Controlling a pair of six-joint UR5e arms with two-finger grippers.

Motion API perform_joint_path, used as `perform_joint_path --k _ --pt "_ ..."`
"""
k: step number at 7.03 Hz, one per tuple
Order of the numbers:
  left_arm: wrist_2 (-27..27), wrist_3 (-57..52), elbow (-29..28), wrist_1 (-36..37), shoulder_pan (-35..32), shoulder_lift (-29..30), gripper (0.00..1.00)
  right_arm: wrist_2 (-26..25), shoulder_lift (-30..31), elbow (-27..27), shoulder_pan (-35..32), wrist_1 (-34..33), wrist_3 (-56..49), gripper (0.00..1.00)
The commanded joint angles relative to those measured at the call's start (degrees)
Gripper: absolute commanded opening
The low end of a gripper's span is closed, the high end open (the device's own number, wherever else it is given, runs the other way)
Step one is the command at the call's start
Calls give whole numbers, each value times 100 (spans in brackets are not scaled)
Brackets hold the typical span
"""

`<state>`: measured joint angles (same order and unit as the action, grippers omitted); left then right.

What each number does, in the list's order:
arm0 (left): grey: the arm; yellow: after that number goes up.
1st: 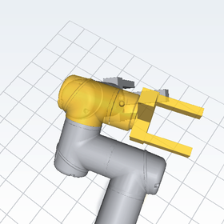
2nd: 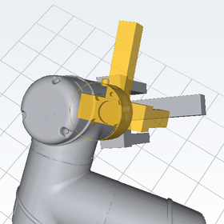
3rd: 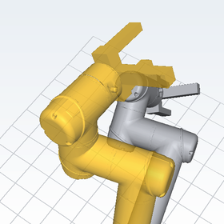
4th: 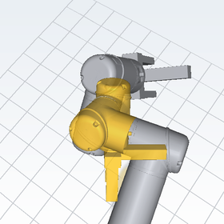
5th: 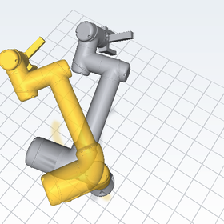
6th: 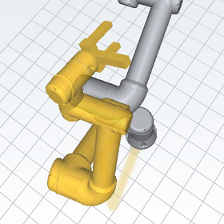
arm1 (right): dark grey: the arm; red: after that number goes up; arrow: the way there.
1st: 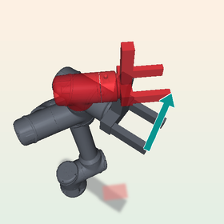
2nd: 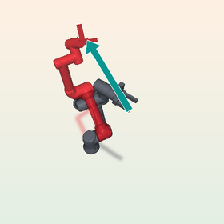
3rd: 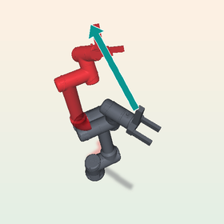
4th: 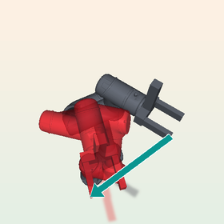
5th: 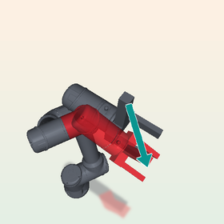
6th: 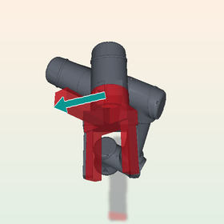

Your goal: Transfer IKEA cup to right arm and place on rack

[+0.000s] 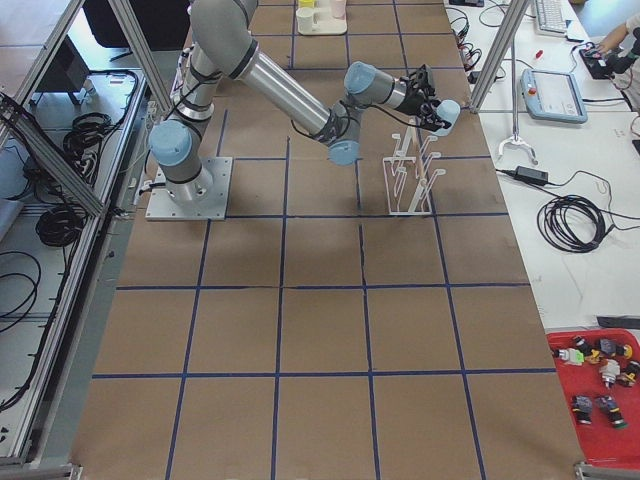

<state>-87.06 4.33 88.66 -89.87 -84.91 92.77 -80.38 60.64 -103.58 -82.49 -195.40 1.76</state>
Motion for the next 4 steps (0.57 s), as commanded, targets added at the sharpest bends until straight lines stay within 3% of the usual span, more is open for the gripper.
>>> perform_joint_path --k 1,4 --pt "-362 -168 -7 -285 -17 -101 99 -12 -183 -4 4 -138 -18 19" --pt "-417 -1310 238 -258 446 -373 99 -30 -263 -257 4 -271 -18 21"
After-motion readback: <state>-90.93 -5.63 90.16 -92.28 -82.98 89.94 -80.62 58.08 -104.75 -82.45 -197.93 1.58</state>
